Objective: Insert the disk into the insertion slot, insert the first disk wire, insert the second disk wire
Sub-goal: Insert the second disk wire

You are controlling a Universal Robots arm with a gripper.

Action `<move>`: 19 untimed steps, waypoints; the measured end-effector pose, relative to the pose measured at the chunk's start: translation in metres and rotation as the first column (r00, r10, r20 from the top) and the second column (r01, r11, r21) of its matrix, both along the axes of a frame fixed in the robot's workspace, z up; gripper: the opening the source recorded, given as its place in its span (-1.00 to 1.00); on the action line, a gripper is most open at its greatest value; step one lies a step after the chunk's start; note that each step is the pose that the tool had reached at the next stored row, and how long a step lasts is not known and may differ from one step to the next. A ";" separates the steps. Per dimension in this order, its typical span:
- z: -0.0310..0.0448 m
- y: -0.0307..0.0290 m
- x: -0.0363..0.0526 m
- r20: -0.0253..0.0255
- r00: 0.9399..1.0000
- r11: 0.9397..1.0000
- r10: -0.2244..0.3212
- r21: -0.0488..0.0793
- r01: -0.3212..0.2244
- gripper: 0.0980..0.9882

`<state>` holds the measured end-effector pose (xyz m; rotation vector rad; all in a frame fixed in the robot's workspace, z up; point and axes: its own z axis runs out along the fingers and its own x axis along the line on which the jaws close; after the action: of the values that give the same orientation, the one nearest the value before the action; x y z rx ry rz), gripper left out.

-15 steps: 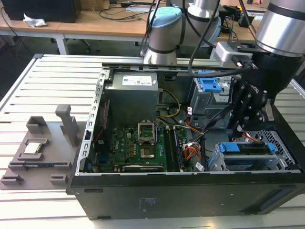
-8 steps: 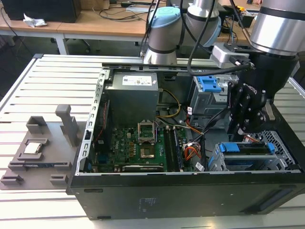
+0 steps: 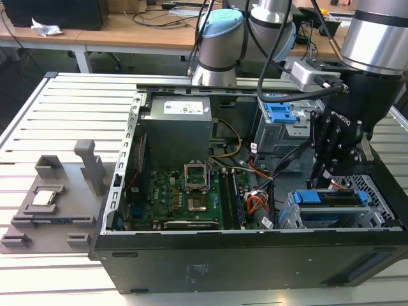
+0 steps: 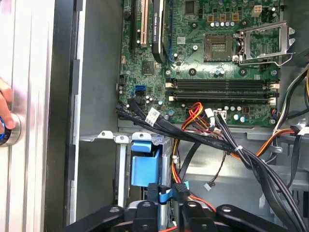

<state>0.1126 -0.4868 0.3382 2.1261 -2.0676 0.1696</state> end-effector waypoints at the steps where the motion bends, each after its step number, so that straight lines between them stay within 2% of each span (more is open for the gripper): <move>1: 0.0000 0.0000 0.0001 0.000 1.000 1.000 0.000 0.000 0.000 -0.75; 9: 0.0003 -0.0001 0.0018 -0.001 1.000 1.000 0.000 0.002 0.000 -0.75; 12: 0.0007 -0.0004 0.0086 -0.007 1.000 1.000 0.000 0.011 0.000 -0.75; 13: 0.0007 -0.0030 0.0116 -0.012 1.000 1.000 0.000 0.022 0.000 -0.75; 16: 0.0007 -0.0110 0.0131 -0.014 1.000 0.999 0.000 0.039 0.000 -0.75; 19: 0.0006 -0.0172 0.0144 -0.015 1.000 0.999 0.001 0.047 0.000 -0.75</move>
<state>0.1270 -0.5040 0.3388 2.1472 -2.0828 0.1060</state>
